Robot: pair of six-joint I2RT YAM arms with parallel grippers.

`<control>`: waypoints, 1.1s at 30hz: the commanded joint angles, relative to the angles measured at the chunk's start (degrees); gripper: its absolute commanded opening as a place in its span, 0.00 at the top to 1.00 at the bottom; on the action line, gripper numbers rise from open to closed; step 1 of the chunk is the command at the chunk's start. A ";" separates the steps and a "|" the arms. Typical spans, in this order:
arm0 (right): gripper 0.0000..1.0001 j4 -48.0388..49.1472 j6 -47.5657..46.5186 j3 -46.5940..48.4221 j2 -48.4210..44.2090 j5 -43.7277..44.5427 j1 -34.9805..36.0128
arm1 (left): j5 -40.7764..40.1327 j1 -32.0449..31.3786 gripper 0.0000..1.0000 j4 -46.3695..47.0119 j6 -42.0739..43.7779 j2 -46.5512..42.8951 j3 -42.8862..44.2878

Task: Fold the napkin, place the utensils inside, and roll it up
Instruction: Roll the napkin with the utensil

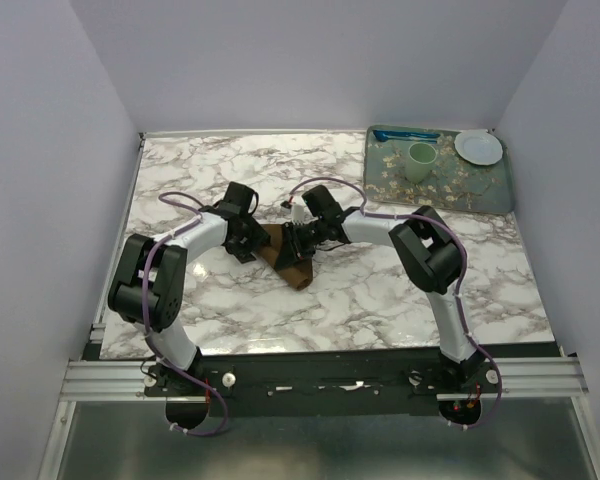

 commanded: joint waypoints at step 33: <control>0.14 -6.88 -19.26 0.55 -7.59 74.33 24.11 | -4.79 -0.11 0.74 -1.14 -1.93 2.70 -1.20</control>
